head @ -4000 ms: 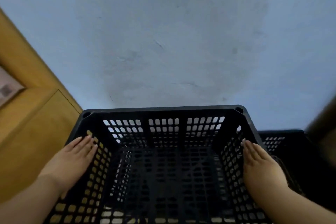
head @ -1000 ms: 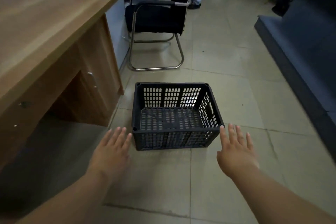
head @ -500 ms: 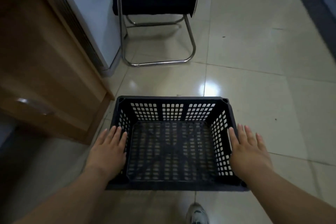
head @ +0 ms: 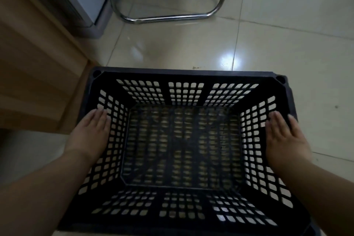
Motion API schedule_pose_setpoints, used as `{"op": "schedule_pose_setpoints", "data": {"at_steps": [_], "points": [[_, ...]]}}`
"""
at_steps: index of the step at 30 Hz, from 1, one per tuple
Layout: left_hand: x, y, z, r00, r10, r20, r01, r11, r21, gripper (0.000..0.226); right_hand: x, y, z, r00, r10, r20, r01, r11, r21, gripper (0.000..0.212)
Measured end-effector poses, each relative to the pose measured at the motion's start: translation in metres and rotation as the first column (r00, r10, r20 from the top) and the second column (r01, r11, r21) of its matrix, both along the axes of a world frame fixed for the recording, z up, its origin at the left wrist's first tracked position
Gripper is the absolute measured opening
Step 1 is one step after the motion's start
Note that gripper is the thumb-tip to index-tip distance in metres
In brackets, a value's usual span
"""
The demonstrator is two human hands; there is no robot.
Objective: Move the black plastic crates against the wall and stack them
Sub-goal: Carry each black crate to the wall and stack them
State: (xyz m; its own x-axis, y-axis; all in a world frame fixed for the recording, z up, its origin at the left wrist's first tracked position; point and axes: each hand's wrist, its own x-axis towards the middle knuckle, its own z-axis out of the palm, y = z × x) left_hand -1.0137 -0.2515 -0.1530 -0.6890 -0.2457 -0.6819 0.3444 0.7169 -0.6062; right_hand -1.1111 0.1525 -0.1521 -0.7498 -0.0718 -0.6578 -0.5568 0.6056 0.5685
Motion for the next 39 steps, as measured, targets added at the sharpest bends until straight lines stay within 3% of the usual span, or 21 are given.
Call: {"op": "schedule_pose_setpoints", "data": {"at_steps": [6, 12, 18, 24, 30, 32, 35, 38, 39], "points": [[0.005, -0.003, 0.003, 0.999, -0.019, 0.041, 0.019, 1.0, -0.006, 0.06, 0.003, -0.004, 0.008, 0.995, 0.103, 0.002, -0.102, 0.986, 0.132, 0.06], [0.05, -0.001, 0.05, 0.999, -0.001, 0.042, -0.001, 0.999, 0.052, 0.06, 0.019, -0.01, 0.063, 0.982, 0.189, -0.011, -0.185, 0.971, 0.152, 0.06], [0.135, 0.005, 0.13, 0.991, 0.137, 0.013, -0.137, 0.985, 0.108, 0.061, 0.05, -0.03, 0.148, 0.946, 0.32, 0.048, -0.323, 0.934, 0.155, 0.062], [0.285, 0.019, 0.219, 0.922, 0.378, -0.08, -0.369, 0.924, 0.105, 0.065, 0.122, -0.06, 0.235, 0.859, 0.512, -0.007, -0.506, 0.852, 0.131, 0.063], [0.469, 0.051, 0.278, 0.814, 0.576, -0.075, -0.566, 0.816, 0.12, 0.06, 0.224, -0.102, 0.288, 0.645, 0.764, -0.01, -0.763, 0.645, 0.042, 0.06], [0.532, 0.062, 0.291, 0.747, 0.662, -0.061, -0.652, 0.747, 0.129, 0.057, 0.266, -0.125, 0.303, 0.552, 0.833, -0.035, -0.834, 0.552, 0.004, 0.065], [0.627, 0.08, 0.31, 0.639, 0.768, -0.037, -0.758, 0.637, 0.141, 0.055, 0.337, -0.16, 0.325, 0.499, 0.865, -0.043, -0.866, 0.497, -0.054, 0.06], [0.732, 0.098, 0.32, 0.541, 0.841, -0.033, -0.831, 0.54, 0.138, 0.056, 0.417, -0.191, 0.325, 0.468, 0.884, -0.008, -0.856, 0.451, -0.253, 0.064], [0.767, 0.106, 0.323, 0.505, 0.863, -0.034, -0.852, 0.504, 0.139, 0.056, 0.446, -0.2, 0.322, 0.383, 0.923, -0.029, -0.859, 0.345, -0.377, 0.064]]}}
